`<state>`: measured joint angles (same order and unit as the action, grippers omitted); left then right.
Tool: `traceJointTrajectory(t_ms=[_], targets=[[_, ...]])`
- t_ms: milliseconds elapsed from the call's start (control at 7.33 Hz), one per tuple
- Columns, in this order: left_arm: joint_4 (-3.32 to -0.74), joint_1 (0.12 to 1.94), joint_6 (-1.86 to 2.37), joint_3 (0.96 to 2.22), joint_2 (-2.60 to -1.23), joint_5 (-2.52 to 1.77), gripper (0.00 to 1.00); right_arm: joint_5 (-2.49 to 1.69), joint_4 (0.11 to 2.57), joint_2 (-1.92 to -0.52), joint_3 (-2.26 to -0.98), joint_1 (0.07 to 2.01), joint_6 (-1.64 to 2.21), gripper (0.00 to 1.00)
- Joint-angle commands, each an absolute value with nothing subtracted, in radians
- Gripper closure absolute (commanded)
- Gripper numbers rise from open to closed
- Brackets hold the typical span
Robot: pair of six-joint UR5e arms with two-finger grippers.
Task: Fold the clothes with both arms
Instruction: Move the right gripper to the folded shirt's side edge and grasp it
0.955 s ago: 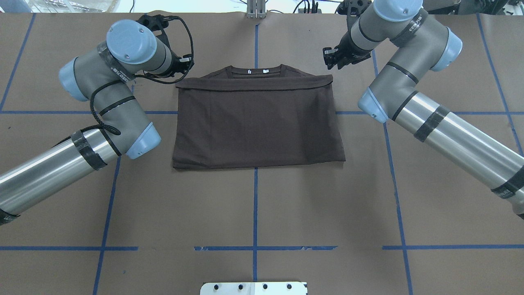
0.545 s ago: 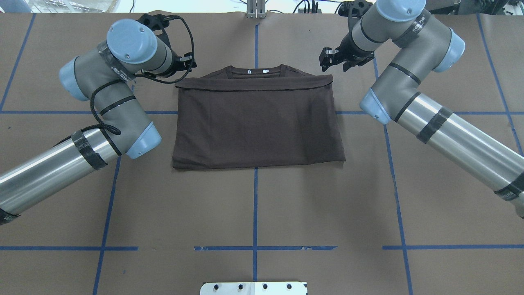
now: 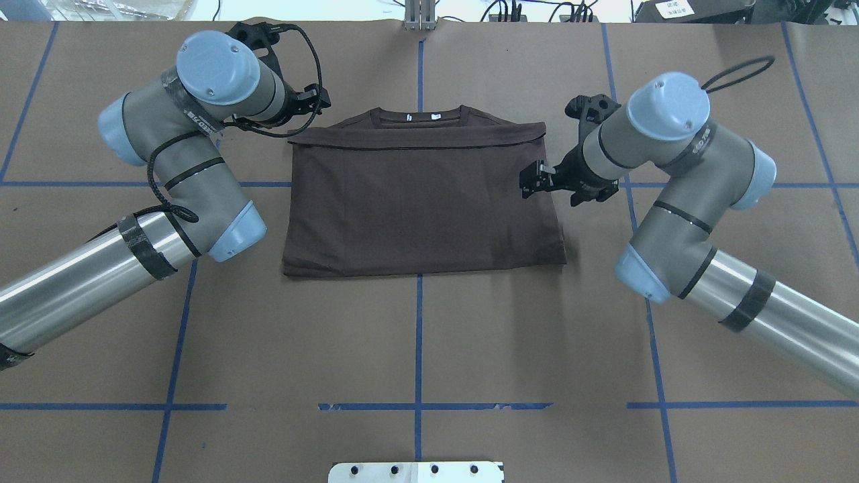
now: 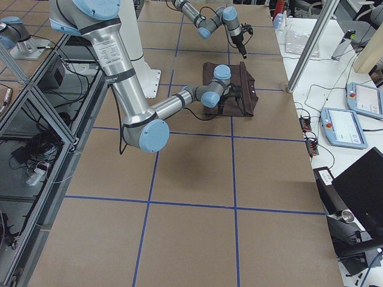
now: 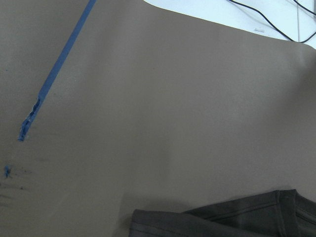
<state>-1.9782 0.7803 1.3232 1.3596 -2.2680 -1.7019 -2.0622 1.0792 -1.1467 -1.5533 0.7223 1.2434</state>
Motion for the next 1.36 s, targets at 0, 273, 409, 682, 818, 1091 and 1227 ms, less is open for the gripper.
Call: traceJointTrajectory(t_ms=[0, 273, 409, 682, 818, 1091, 1227], targets=[[-1.98, 0.779, 1.322, 1.361, -2.261, -1.701, 0.0, -2.048, 1.084, -1.251, -1.678, 0.678, 1.27, 0.0], [-1.982, 0.779, 1.322, 1.361, -2.26, -1.701, 0.0, -2.024, 1.086, -1.259, -1.677, 0.632, 1.27, 0.0], [-1.982, 0.779, 1.322, 1.361, -2.26, -1.701, 0.0, -2.022, 1.086, -1.253, -1.666, 0.626, 1.269, 0.0], [-1.983, 0.779, 1.322, 1.361, -2.26, -1.701, 0.0, -2.007, 1.086, -1.255, -1.651, 0.626, 1.259, 0.03], [-1.983, 0.779, 1.322, 1.361, -2.26, -1.701, 0.0, -1.993, 1.086, -1.253, -1.64, 0.626, 1.258, 0.12], [-1.983, 0.779, 1.321, 1.361, -2.258, -1.701, 0.0, -1.987, 1.086, -1.25, -1.637, 0.626, 1.256, 0.92], [-1.985, 0.779, 1.319, 1.361, -2.258, -1.701, 0.0, -1.988, 1.086, -1.252, -1.64, 0.626, 1.253, 1.0]])
